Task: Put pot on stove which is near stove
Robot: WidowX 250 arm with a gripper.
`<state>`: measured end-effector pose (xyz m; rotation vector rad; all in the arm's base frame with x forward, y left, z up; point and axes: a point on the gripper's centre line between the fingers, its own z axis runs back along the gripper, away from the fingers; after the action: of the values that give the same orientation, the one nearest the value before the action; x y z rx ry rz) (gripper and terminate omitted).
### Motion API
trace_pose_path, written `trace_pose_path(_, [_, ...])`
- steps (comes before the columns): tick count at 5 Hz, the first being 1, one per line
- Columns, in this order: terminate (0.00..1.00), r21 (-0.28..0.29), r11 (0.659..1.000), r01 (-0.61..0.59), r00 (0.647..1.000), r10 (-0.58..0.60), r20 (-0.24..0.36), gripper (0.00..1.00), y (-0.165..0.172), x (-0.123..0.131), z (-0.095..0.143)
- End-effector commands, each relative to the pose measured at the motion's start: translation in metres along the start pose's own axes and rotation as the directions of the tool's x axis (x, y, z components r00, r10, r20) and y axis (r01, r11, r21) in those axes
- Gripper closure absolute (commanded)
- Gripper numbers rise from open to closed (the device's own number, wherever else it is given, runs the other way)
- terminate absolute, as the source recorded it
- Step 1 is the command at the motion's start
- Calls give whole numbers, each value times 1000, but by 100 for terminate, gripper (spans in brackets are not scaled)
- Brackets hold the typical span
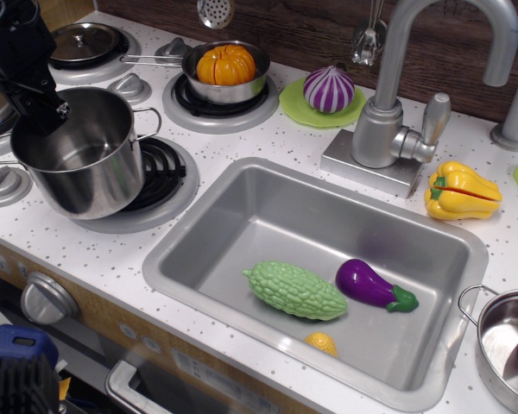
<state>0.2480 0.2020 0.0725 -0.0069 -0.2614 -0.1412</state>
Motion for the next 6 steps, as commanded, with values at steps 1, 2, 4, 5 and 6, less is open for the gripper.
trace_pose_path(1, [0, 19, 999, 37, 998, -37, 44, 100, 23, 14, 1])
trace_pose_path(2, [0, 25, 999, 46, 997, -48, 61, 100, 28, 23, -7])
trace_pose_path(4, [0, 20, 1000, 14, 996, -16, 86, 100, 19, 31, -16])
trace_pose_path(5, [0, 39, 999, -1, 997, -2, 72, 100, 11, 41, -12])
trace_pose_path(6, [0, 52, 999, -4, 998, 1, 66, 100, 5, 46, -9])
